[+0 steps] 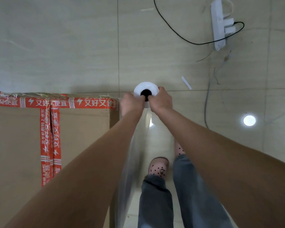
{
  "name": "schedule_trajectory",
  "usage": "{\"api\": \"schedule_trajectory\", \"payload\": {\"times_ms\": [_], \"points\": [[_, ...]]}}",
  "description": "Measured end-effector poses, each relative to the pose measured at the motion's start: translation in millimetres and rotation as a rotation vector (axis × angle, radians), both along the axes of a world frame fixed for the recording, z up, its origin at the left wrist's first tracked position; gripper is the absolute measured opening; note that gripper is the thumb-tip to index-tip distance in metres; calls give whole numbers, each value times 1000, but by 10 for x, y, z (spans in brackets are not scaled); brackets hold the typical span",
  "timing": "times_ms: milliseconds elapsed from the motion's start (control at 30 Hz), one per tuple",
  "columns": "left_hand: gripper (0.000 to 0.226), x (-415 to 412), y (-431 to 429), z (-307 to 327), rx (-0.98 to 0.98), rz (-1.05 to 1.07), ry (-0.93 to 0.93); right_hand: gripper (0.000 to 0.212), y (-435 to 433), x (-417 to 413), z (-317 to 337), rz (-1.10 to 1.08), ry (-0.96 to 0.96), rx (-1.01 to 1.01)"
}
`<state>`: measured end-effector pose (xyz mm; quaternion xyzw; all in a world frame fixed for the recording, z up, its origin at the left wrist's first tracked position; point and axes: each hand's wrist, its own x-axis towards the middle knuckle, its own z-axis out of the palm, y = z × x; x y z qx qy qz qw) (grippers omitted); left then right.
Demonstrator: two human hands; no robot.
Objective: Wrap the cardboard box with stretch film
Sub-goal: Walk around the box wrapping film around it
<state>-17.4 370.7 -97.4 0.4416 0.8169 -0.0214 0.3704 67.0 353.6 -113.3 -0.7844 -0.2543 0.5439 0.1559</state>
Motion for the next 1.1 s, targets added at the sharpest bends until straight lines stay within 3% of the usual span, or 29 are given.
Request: {"api": "schedule_trajectory", "payload": {"times_ms": [400, 700, 867, 1100], "points": [[38, 116, 362, 53, 36, -751, 198, 37, 149, 61, 32, 76, 63, -114], [30, 141, 612, -76, -68, -1036, 294, 26, 282, 61, -29, 166, -14, -125], [24, 51, 778, -106, -98, -897, 256, 20, 495, 73, 59, 286, -131, -63], [21, -320, 1031, -119, -79, -210, 69, 37, 1061, -177, 120, 330, -211, 109]]}}
